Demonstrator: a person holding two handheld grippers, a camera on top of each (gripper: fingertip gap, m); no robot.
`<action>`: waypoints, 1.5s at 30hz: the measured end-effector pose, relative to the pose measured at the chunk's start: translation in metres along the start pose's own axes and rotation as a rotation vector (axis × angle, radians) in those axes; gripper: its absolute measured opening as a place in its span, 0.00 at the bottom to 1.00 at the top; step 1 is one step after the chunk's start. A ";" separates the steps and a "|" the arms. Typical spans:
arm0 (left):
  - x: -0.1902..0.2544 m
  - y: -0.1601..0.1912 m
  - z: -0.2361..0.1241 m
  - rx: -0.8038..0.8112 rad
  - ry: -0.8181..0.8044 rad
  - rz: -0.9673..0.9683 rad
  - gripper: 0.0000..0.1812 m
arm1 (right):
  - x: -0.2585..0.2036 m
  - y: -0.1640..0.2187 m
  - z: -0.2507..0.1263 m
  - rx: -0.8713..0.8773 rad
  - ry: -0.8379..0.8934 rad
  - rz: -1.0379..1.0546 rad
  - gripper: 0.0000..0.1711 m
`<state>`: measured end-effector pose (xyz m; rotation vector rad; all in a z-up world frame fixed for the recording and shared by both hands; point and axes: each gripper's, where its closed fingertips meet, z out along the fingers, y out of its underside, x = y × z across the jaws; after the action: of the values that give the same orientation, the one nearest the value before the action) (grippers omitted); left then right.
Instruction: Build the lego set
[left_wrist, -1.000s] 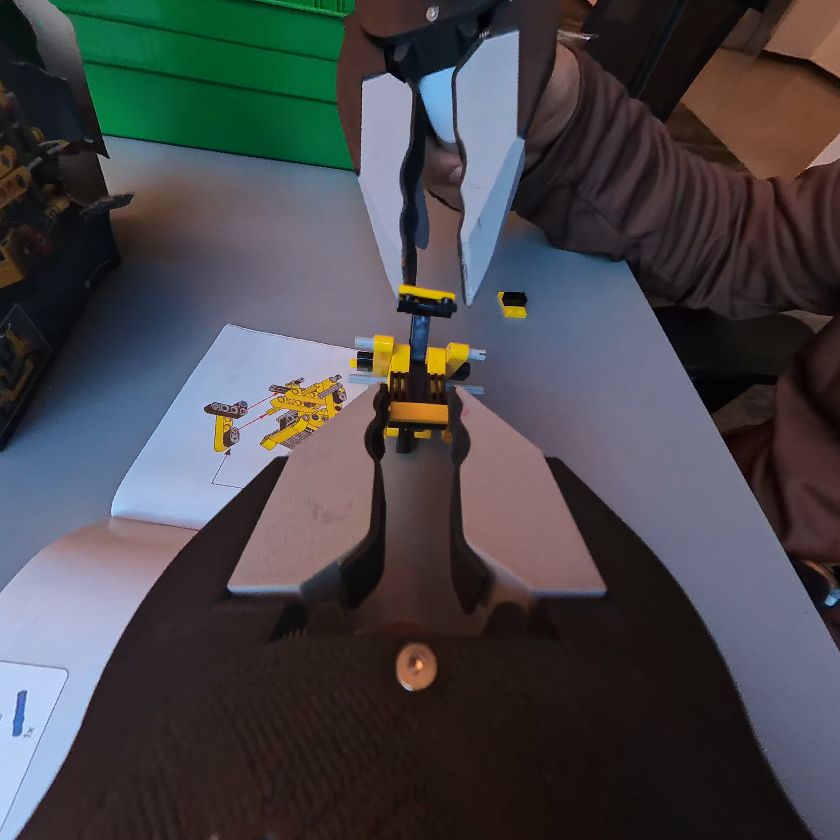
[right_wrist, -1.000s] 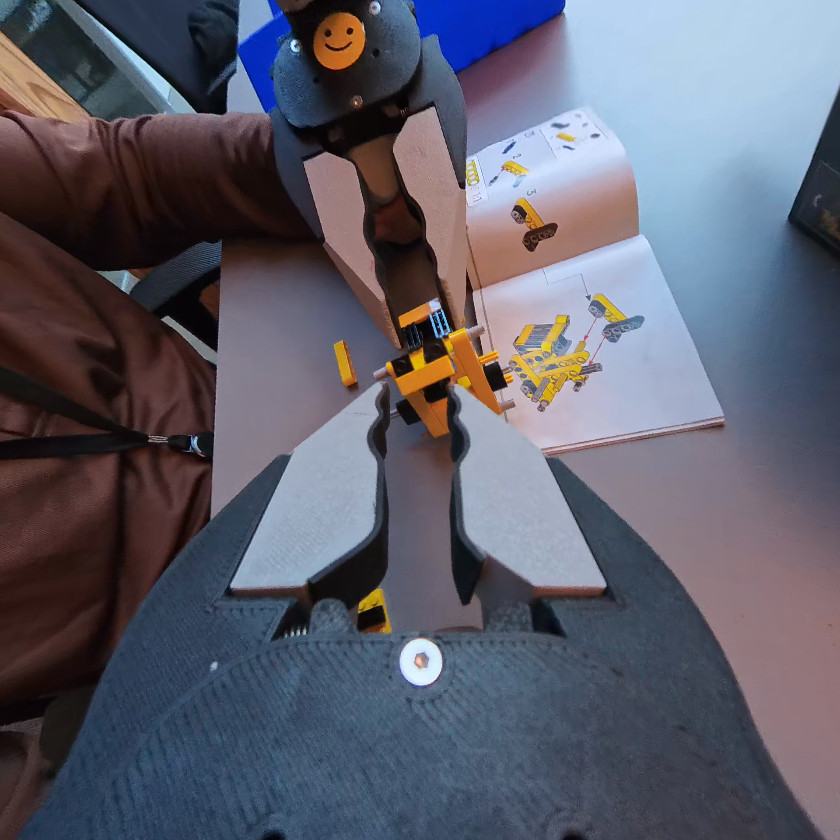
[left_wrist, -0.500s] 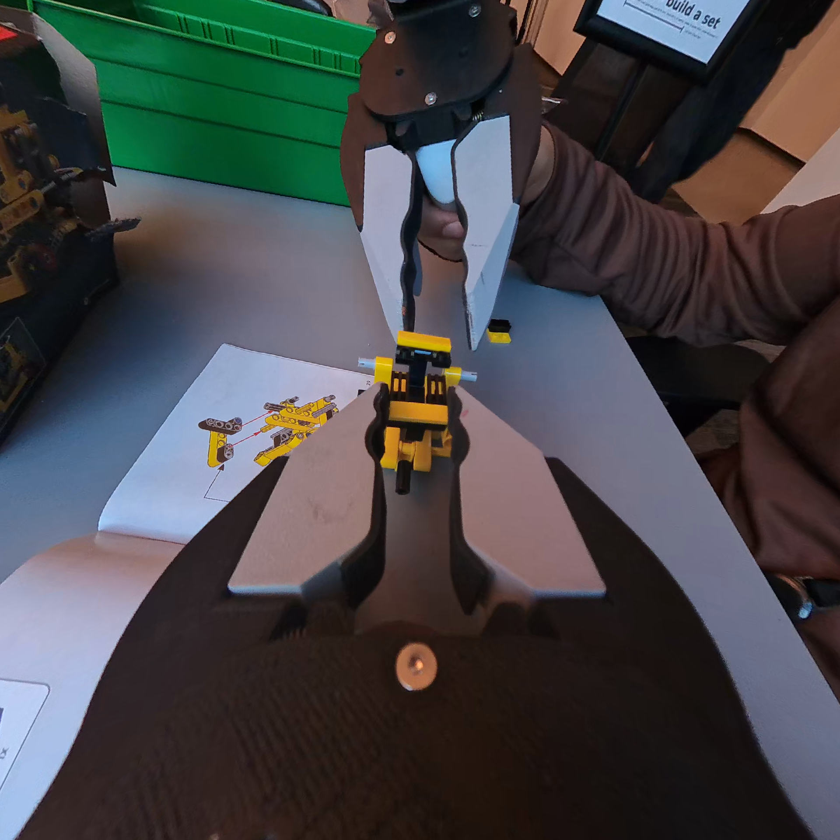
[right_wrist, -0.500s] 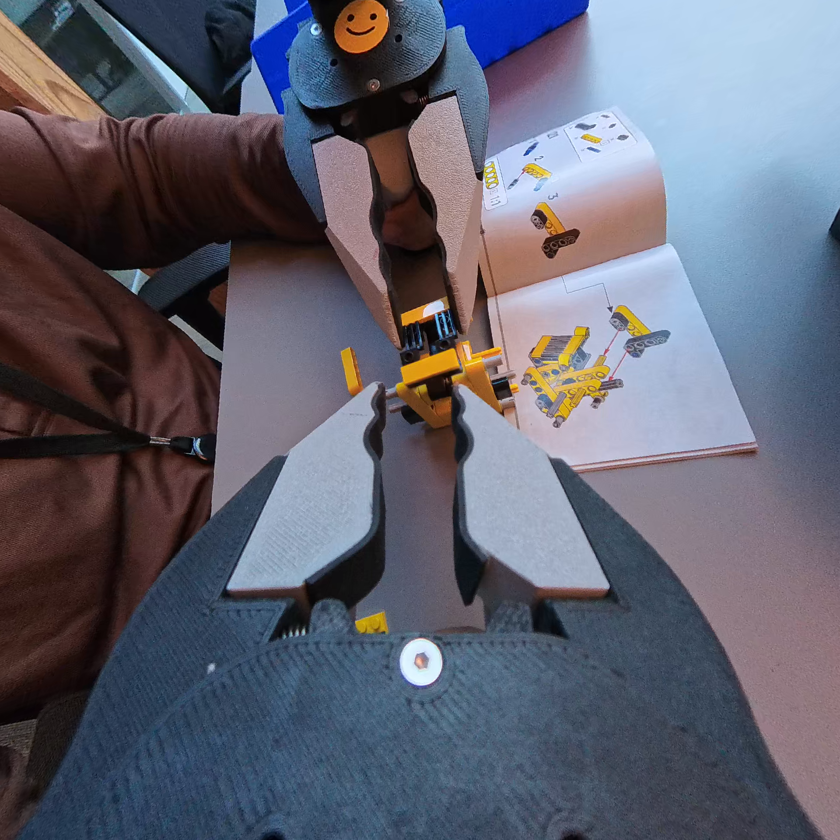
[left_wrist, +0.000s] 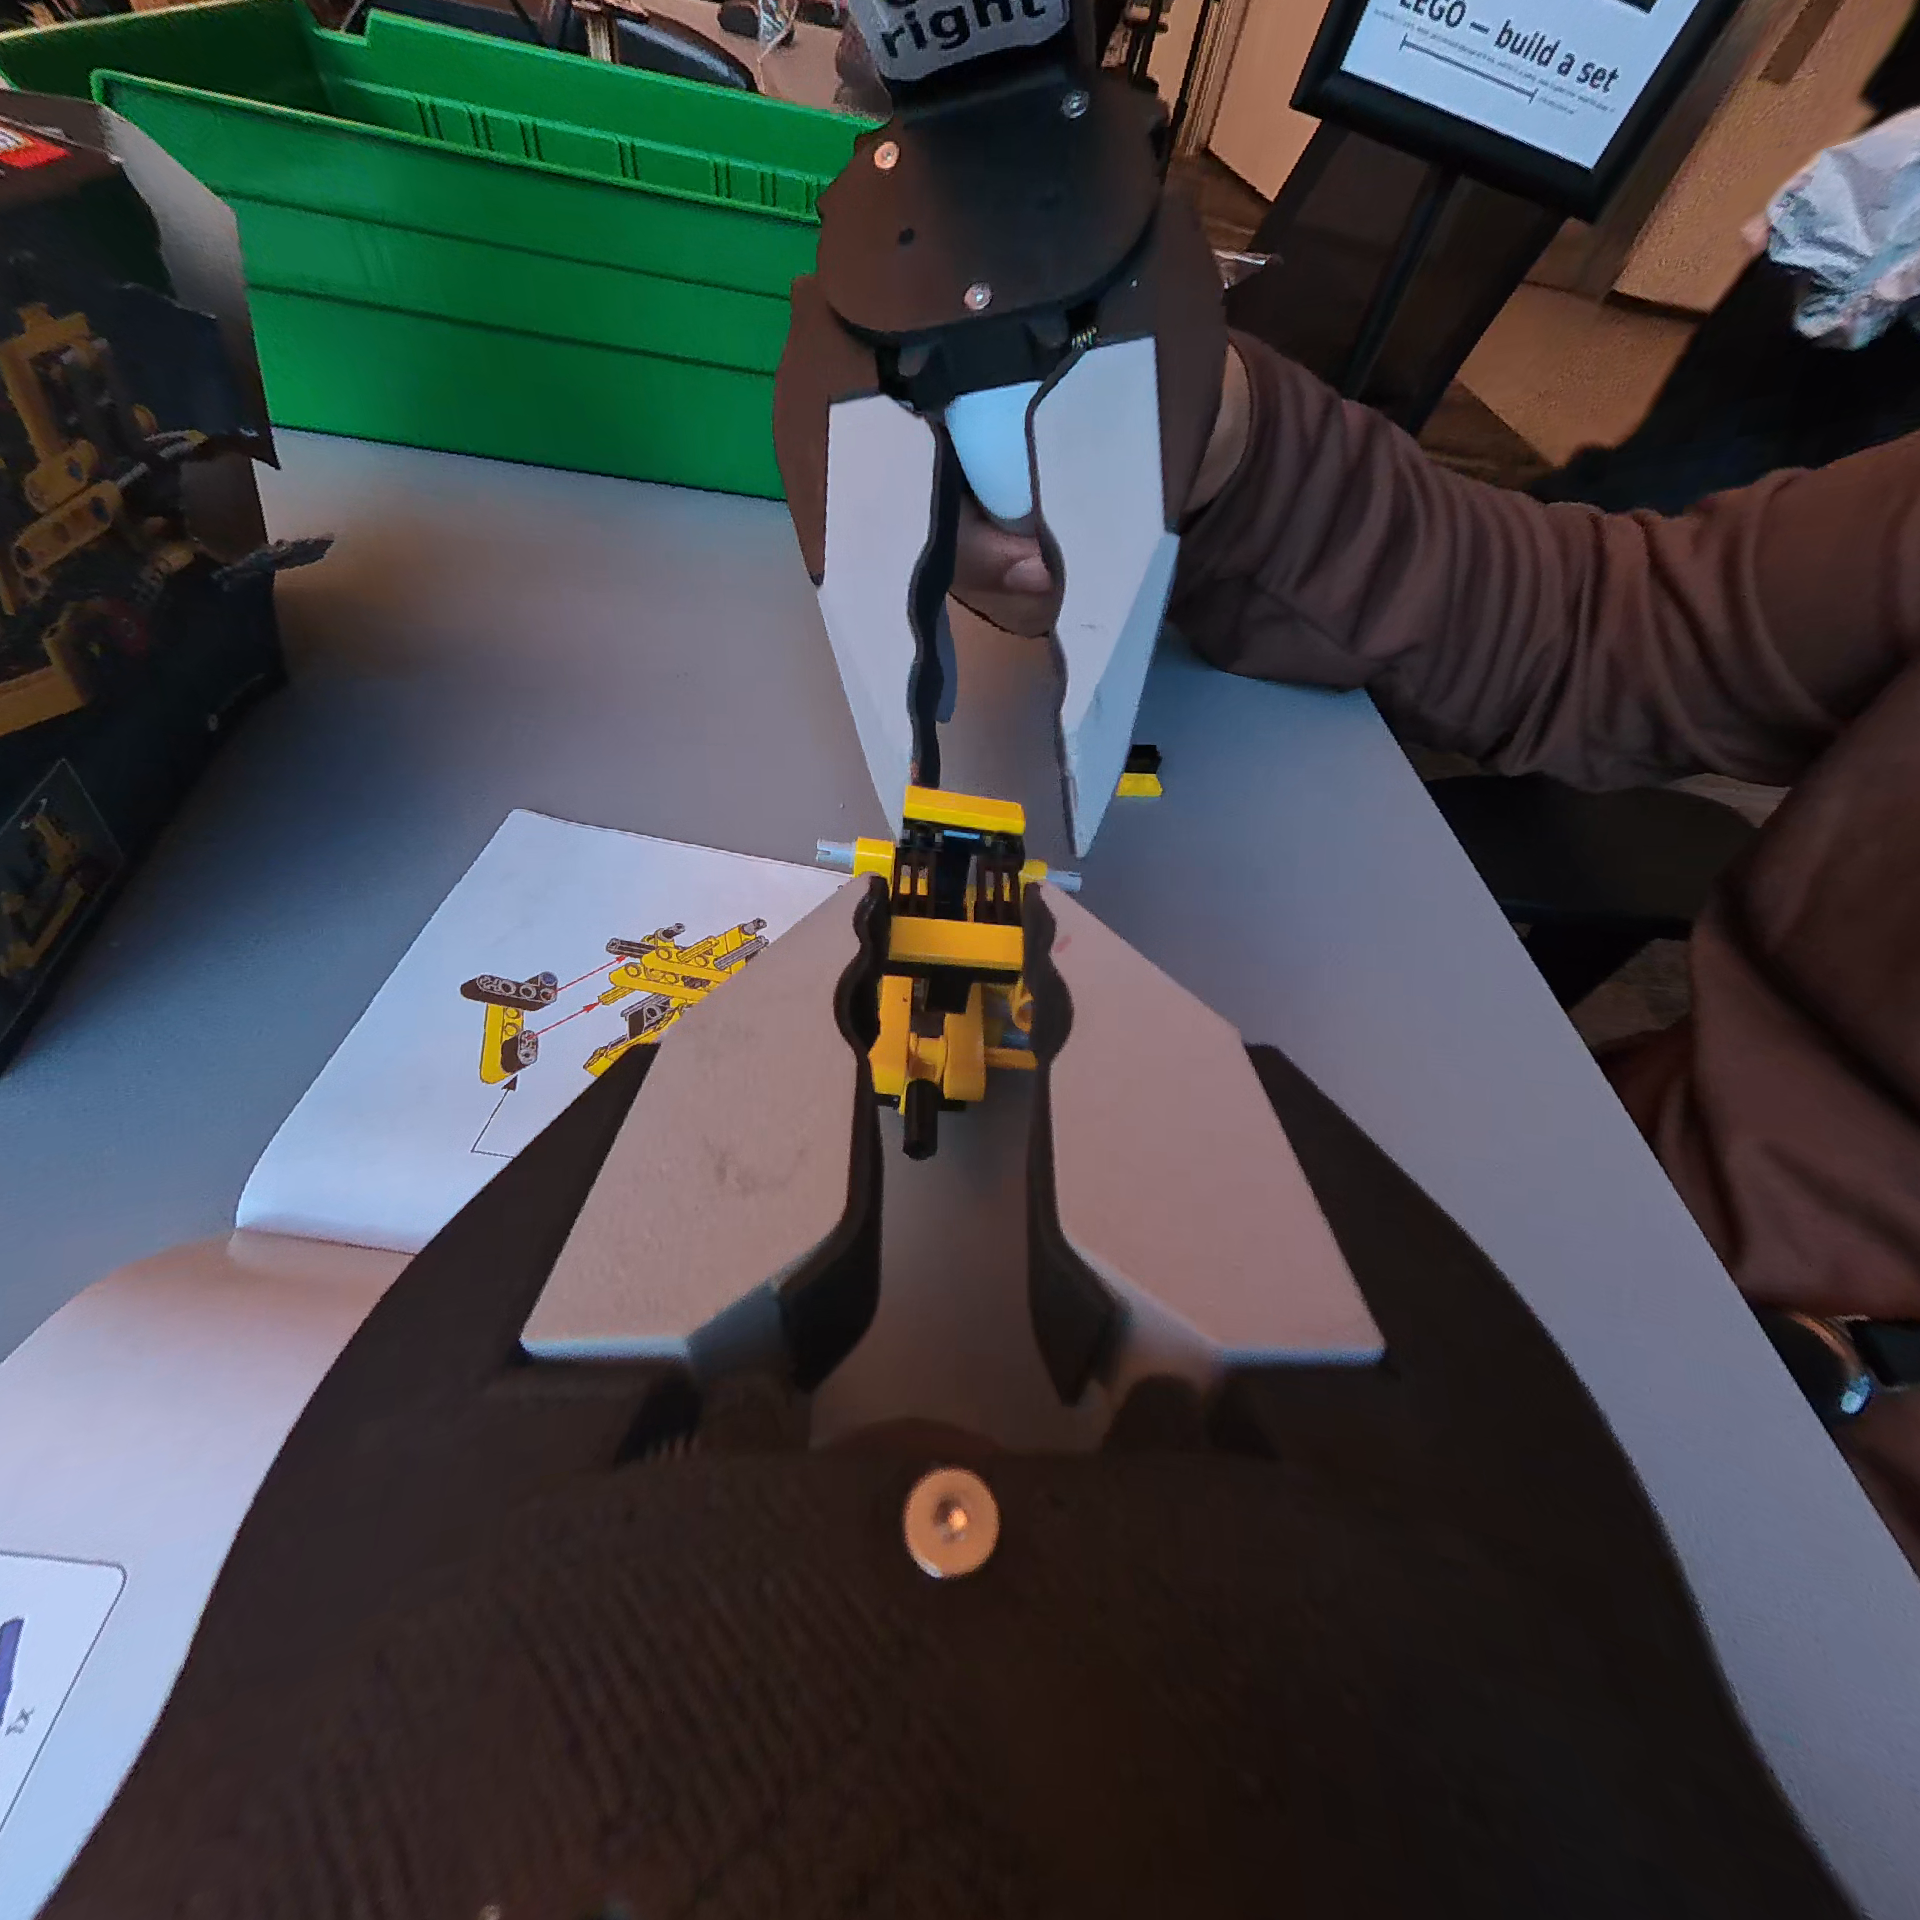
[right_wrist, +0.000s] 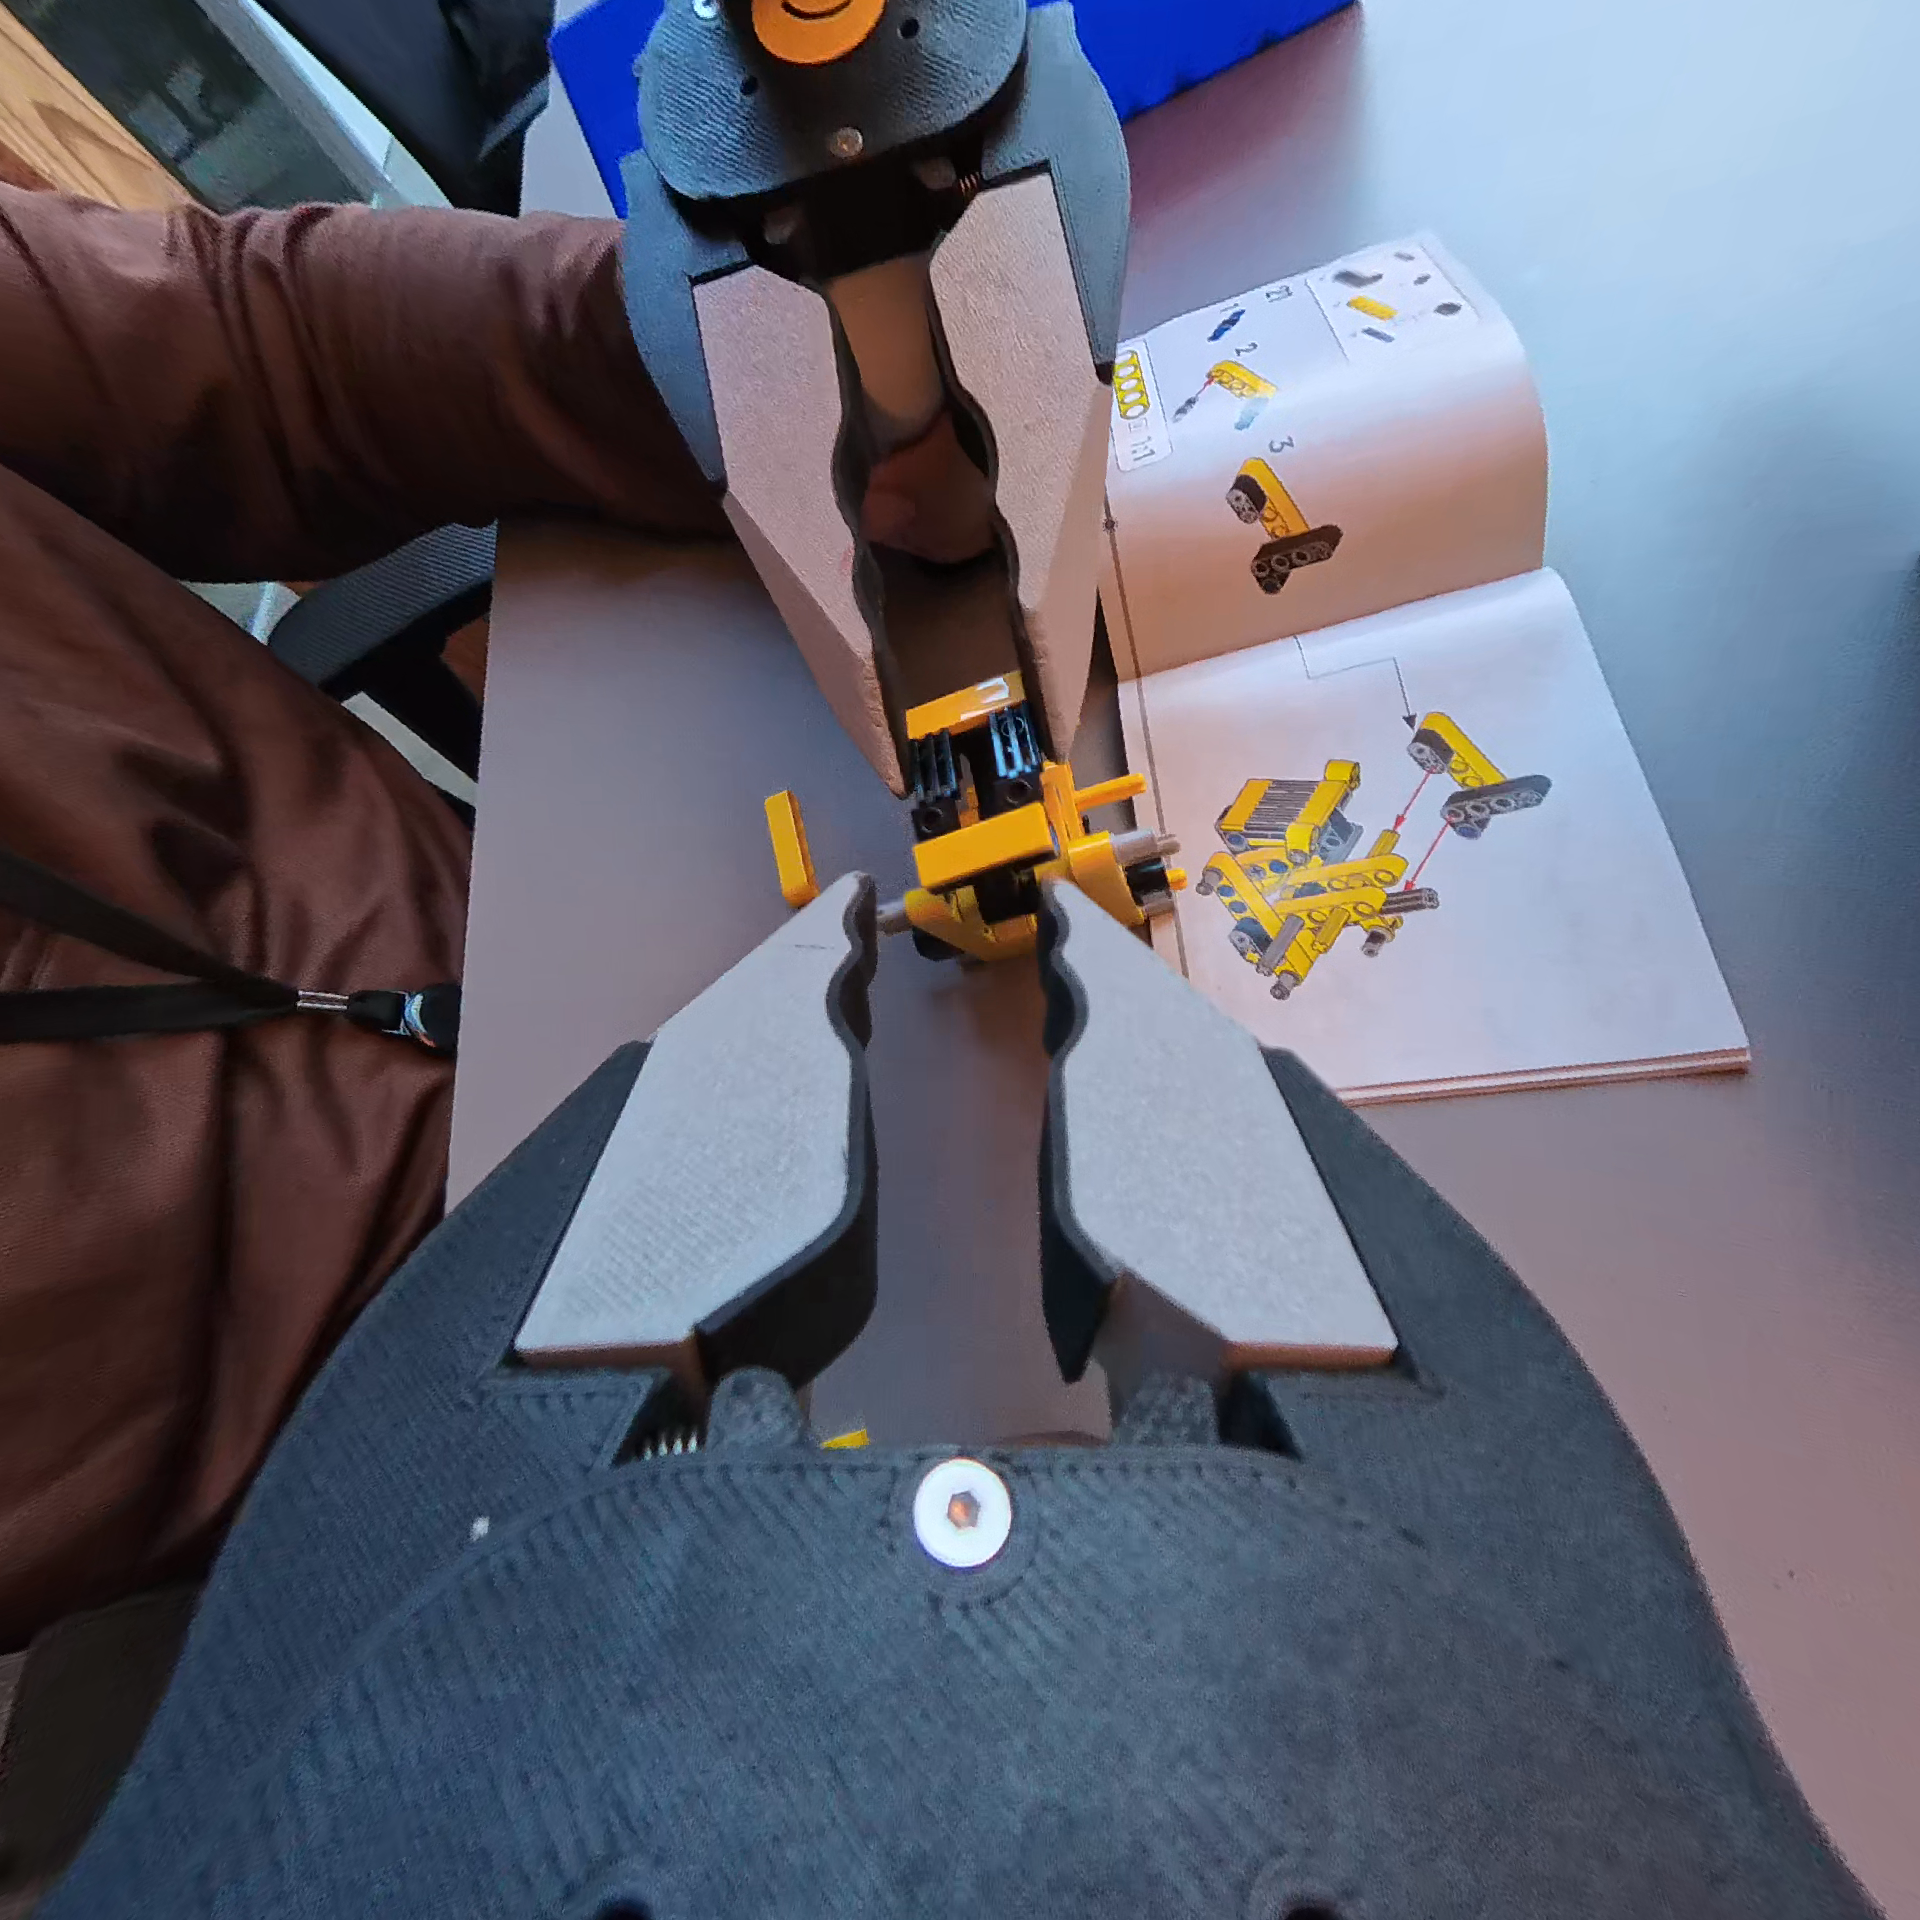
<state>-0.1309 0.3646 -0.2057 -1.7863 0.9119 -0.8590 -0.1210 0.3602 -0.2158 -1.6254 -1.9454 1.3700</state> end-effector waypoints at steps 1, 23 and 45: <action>0.000 0.000 0.000 0.000 0.000 0.003 0.12 | -0.001 -0.001 -0.001 0.006 -0.001 -0.007 0.16; 0.003 -0.004 -0.004 0.037 0.035 -0.014 0.12 | -0.004 -0.003 0.004 0.009 -0.010 -0.016 0.15; 0.006 0.006 -0.006 -0.142 0.005 -0.148 0.13 | -0.005 -0.008 0.012 0.025 0.023 -0.060 0.17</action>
<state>-0.1346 0.3550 -0.2078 -1.9947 0.8702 -0.9114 -0.1329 0.3505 -0.2142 -1.5520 -1.9395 1.3414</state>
